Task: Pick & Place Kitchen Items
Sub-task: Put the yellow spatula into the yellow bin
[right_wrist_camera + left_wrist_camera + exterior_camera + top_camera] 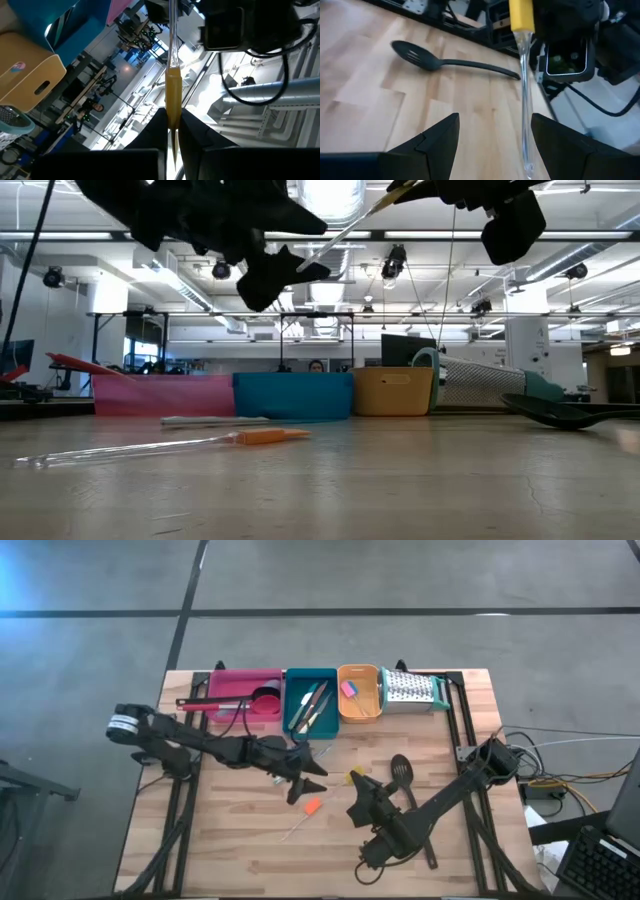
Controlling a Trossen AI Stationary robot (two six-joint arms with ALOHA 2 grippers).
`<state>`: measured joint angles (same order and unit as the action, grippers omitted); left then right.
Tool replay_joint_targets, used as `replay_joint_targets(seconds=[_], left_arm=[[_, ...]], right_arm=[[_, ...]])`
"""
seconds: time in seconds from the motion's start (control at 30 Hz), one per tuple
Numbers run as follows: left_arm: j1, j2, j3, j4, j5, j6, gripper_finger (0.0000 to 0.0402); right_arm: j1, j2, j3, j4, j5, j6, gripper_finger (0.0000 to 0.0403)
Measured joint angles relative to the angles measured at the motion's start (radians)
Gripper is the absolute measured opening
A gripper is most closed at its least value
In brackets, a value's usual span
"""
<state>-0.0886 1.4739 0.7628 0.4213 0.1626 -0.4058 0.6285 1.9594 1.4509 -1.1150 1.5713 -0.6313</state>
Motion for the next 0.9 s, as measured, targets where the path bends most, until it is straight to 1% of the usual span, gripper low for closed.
replay_joint_targets(seconds=[0.23, 0.43, 0.53, 0.63, 0.73, 0.83, 0.87, 0.9], left_arm=[[0.02, 0.057, 0.015, 0.035, 0.148, -0.05, 0.0252], [0.02, 0.124, 0.077, 0.031, 0.167, -0.042, 0.025], [0.02, 0.146, 0.105, 0.031, 0.198, -0.021, 0.0233], [0.018, 0.151, 0.124, 0.025, 0.224, 0.004, 0.0191], [0.015, 0.14, 0.13, -0.011, 0.234, 0.038, 0.0124], [0.01, 0.127, 0.127, -0.023, 0.237, 0.066, 0.0045], [0.009, 0.127, 0.126, -0.023, 0.235, 0.073, 0.0026], [0.01, 0.127, 0.126, -0.024, 0.241, 0.079, 0.002]], right_arm=[[0.0, 0.0, 0.0, 0.004, 0.0, 0.003, 0.0013], [0.0, 0.0, 0.0, 0.004, 0.0, 0.014, 0.0013], [0.0, 0.0, 0.0, 0.004, 0.0, 0.023, 0.0013], [0.0, 0.0, 0.0, 0.004, 0.0, 0.041, 0.0013], [0.0, 0.0, 0.0, 0.0, -0.001, 0.052, 0.0013], [0.0, 0.0, 0.0, -0.003, 0.004, 0.05, 0.0013], [0.0, 0.0, 0.001, -0.003, 0.011, 0.048, 0.0013], [0.001, 0.0, 0.0, -0.005, 0.012, 0.045, 0.0013]])
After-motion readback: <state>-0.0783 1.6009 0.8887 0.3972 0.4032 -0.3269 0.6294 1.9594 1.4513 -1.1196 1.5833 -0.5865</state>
